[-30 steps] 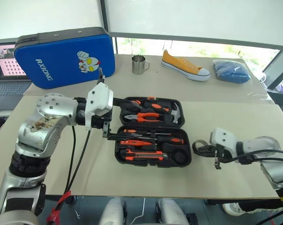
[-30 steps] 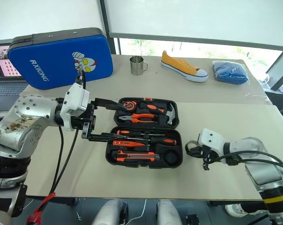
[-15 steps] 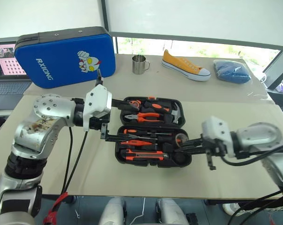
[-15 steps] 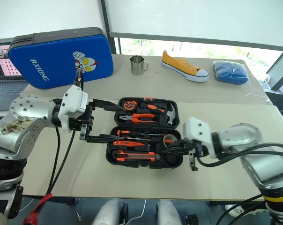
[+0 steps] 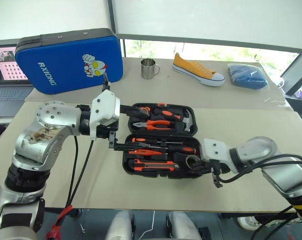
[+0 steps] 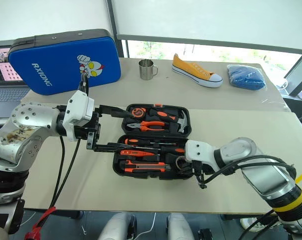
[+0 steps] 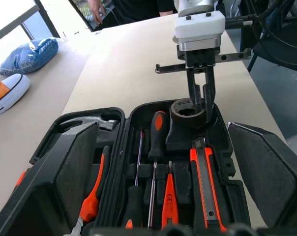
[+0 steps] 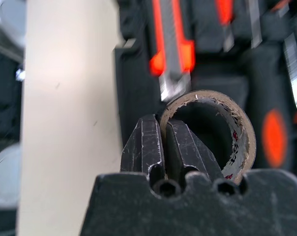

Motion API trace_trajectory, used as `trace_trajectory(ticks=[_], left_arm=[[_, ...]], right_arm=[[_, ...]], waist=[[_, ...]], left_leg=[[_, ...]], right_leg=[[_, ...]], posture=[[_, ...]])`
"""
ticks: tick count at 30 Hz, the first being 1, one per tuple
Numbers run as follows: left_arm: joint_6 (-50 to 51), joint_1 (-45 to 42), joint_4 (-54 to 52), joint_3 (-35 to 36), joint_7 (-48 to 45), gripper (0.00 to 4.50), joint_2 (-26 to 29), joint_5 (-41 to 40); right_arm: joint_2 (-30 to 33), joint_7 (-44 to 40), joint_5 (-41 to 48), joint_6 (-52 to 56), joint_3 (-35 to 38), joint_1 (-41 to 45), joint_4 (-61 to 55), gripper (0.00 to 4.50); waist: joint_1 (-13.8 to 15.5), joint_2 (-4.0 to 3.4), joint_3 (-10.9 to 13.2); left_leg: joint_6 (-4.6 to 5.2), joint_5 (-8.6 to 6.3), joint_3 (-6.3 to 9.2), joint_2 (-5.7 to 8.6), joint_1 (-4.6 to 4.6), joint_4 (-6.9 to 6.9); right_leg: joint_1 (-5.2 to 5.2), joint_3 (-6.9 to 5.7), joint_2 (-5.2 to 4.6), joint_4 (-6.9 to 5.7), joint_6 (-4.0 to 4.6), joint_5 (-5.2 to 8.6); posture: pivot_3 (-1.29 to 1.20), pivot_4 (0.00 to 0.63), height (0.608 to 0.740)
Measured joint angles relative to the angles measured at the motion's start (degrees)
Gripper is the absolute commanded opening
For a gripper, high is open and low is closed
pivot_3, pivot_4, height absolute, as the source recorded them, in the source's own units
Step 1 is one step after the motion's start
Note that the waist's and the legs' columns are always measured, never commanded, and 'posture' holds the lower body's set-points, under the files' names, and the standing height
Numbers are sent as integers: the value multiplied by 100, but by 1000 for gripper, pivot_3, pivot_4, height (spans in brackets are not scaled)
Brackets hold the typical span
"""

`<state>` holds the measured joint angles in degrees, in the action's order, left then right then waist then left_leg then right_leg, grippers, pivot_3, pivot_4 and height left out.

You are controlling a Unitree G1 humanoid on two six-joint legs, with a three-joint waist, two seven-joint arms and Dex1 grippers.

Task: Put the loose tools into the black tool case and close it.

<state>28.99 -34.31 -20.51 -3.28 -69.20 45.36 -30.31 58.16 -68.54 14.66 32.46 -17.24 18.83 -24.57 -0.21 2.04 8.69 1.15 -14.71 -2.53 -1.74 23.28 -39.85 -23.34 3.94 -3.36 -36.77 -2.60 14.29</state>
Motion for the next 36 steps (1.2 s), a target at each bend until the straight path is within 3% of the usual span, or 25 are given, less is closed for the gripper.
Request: trace_trajectory(ticks=[11, 17, 20, 23, 24, 26, 29, 30, 31, 34, 36], left_arm=[[-13, -2, 16, -35, -5, 4500, -3, 73], [-59, 103, 178, -41, 21, 4500, 24, 208], [-264, 413, 646, -39, 318, 4500, 170, 695], [-401, 722, 1211, 15, 717, 4500, 233, 1152], [-453, 819, 1400, 50, 892, 4089, 232, 1279], [-531, 869, 1652, 77, 1107, 3753, 235, 1492], [-973, 996, 2255, 9, 1420, 2865, 243, 2047], [-1066, 1035, 2451, -63, 1446, 2241, 169, 2153], [-1108, 1036, 2504, -103, 1451, 2094, 105, 2175], [-1133, 1043, 2407, -327, 1357, 1040, -121, 2191], [-1157, 1046, 2278, -485, 1326, 296, -201, 2244]], right_arm=[[-38, 25, 219, 262, 254, -27, -244, 4381], [-100, 145, 1231, 1082, 1251, 156, -436, 4456], [-220, 565, 1392, 1225, 1952, 71, -167, 4456], [-271, 986, 1131, 1110, 2237, -299, 308, 3815], [-369, 1193, 1014, 1022, 2288, -465, 511, 3395], [-468, 1386, 865, 903, 2290, -653, 749, 2757], [-582, 1631, 502, 499, 2202, -853, 1175, 1863], [-639, 1723, 309, 321, 2114, -844, 1395, 1267], [-676, 1768, 225, 254, 2049, -836, 1471, 1113], [-855, 1797, -14, -54, 1706, -685, 1706, 73], [-954, 1803, -108, -157, 1556, -528, 1805, 0]], waist=[[33, 0, 0], [31, 1, 1], [32, 1, 1], [35, 4, 2], [47, 4, 2], [55, 4, 3], [58, 4, 2], [51, 4, 2], [50, 4, 3], [40, 4, 3], [37, 4, 3]], left_leg=[[0, 0, 3, -1, 1, 3], [0, 0, 3, -2, -2, 2], [0, 0, 2, -2, -3, 5], [0, 0, -4, -1, 4, 6], [0, 0, -5, -1, 3, 5], [0, 0, -7, 0, 7, 5], [0, 0, -26, 1, 5, 6], [0, 0, -42, 0, 6, 6], [0, 0, -46, -2, 7, 5], [0, 0, -51, -3, 15, 4], [-1, 0, -52, -2, 21, 4]], right_leg=[[0, -2, 1, 2, 1, 1], [1, -2, 0, 0, 2, 1], [1, -2, 1, 1, 3, 1], [-3, -2, -1, 2, 3, 1], [-3, -2, -2, 2, 2, 1], [-8, -2, -4, 0, 2, 1], [-8, 0, -3, 0, 2, 0], [-12, 1, -3, -2, 3, 0], [-12, 0, -3, -4, 3, 0], [-23, 3, -2, -7, 4, 0], [-30, 6, -3, -11, 3, -1]], posture=[[0, 150, 739], [0, 150, 739], [0, 150, 739], [0, 150, 739], [0, 150, 739], [0, 150, 739], [0, 150, 739], [0, 150, 739], [0, 150, 739], [0, 150, 739], [0, 150, 739]])
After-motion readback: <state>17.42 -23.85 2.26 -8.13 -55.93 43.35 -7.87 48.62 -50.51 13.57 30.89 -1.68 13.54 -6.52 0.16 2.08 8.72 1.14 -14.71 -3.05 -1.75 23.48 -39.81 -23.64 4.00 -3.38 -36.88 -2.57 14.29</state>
